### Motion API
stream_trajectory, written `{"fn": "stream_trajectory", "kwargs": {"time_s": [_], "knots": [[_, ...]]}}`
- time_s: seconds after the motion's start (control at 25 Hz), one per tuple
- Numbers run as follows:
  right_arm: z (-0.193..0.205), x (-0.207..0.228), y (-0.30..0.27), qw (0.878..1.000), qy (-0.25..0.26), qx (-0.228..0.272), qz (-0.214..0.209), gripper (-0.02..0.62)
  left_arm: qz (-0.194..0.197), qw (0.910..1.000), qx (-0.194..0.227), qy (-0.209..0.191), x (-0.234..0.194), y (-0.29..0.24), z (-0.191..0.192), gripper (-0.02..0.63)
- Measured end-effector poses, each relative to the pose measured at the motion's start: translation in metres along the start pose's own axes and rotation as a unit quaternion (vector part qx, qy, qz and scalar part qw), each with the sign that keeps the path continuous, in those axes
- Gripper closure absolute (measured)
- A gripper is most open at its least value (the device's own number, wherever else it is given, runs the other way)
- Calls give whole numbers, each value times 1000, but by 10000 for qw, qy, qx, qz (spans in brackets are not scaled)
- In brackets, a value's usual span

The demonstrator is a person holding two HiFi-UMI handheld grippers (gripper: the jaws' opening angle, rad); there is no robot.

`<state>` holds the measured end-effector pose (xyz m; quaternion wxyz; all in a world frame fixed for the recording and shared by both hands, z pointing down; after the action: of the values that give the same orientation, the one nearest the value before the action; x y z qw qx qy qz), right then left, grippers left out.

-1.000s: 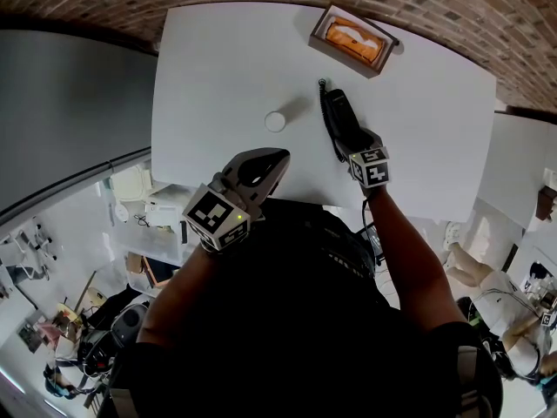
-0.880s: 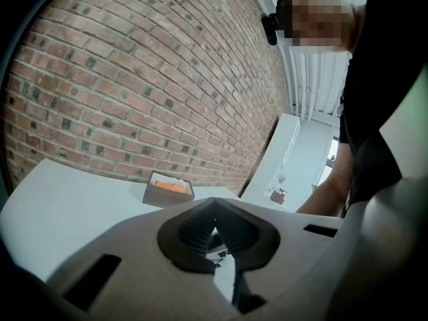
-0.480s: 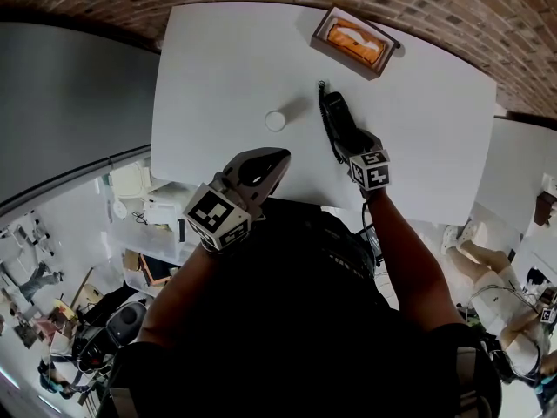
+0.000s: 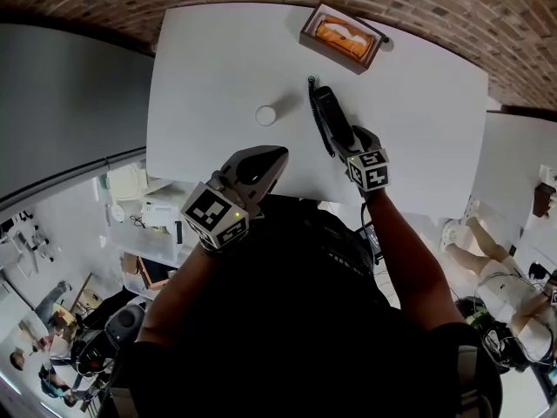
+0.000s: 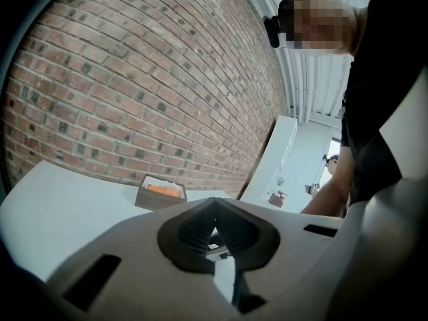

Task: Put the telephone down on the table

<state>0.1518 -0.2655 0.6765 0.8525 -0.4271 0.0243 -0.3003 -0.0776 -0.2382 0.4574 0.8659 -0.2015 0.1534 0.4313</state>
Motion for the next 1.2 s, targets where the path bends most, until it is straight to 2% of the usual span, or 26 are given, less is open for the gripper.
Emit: {"fn": "stream_trajectory", "kwargs": {"time_s": [0.32,0.68,0.88,1.12,1.2], "knots": [[-2,-4,44,9994,45,330,57,316,117,9998,67,-122,34,-4,3,600],[-21,-21,121,9936,122,1119,61,325,321,9986,230,-364,88,-11,6,600],[-35,-36,176,9848,289,1712,89,391,316,9974,328,-555,114,-13,4,600],[-53,-56,240,9678,564,2442,-220,545,312,9953,452,-802,139,-18,-2,600],[-58,-61,257,9629,708,2587,-292,565,277,9945,501,-877,145,-19,-5,600]]}}
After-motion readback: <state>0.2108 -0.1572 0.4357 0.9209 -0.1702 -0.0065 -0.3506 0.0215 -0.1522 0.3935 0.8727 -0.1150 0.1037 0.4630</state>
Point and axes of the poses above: the fingertips, and each gripper's own axes: y backward along the fingers, x to its right, z out of its underside, the point moved 6 cm from there along y, backward along the fingers, and after that the axes turned 1 degree about x, right-handed, at the moved point
